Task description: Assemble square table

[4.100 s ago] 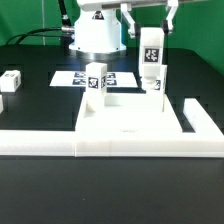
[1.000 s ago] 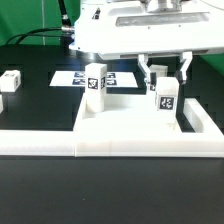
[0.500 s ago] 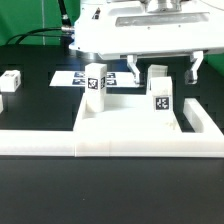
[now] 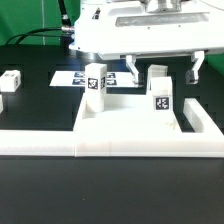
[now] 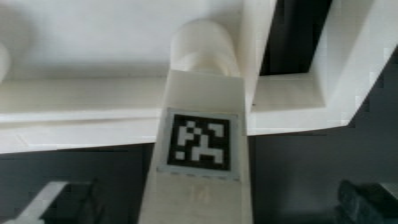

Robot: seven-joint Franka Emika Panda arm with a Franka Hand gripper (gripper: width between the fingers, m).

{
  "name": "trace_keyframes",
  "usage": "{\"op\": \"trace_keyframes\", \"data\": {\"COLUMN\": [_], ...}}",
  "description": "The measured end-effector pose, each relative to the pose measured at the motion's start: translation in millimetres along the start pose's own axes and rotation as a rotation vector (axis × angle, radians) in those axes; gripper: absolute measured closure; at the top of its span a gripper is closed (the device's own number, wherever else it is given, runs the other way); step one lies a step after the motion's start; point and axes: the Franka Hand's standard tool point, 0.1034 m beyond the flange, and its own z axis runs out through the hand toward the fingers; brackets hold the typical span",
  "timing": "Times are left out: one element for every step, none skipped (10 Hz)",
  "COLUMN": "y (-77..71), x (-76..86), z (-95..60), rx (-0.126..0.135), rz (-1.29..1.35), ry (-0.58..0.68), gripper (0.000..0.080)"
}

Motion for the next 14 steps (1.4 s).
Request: {"op": "trace_keyframes", "data": {"y": [0.0, 0.0, -1.9, -7.7, -6.6, -6.7, -8.9, -7.3, -4.7, -1.1, 2.8, 6.2, 6.3, 4.6], "x": [0.0, 0.0, -1.9, 4.0, 16.2, 14.2, 12.4, 14.1, 10.2, 10.1, 9.7, 5.1, 7.4, 6.7], "z": [0.0, 0.0, 0.7, -3.7, -7.7, -5.7, -4.2, -1.7, -0.3, 0.8, 2.3, 2.8, 5.3, 6.4], "rx": [0.000, 0.000, 0.007, 0.030, 0.034, 0.041, 0.059, 0.066, 0.074, 0.077, 0.081, 0.085, 0.081, 0.075], "rz": [0.000, 0.000, 0.006, 0.021, 0.027, 0.031, 0.040, 0.045, 0.045, 0.040, 0.045, 0.049, 0.072, 0.093], "ry": [0.000, 0.000, -0.032, -0.106, -0.098, -0.136, -0.236, -0.284, -0.365, -0.424, -0.466, -0.538, -0.555, -0.559], "gripper": [0.0151, 0.0151, 0.0151, 0.0151, 0.0151, 0.0151, 0.0151, 0.0151, 0.0151, 0.0151, 0.0151, 0.0151, 0.0151, 0.0151]}}
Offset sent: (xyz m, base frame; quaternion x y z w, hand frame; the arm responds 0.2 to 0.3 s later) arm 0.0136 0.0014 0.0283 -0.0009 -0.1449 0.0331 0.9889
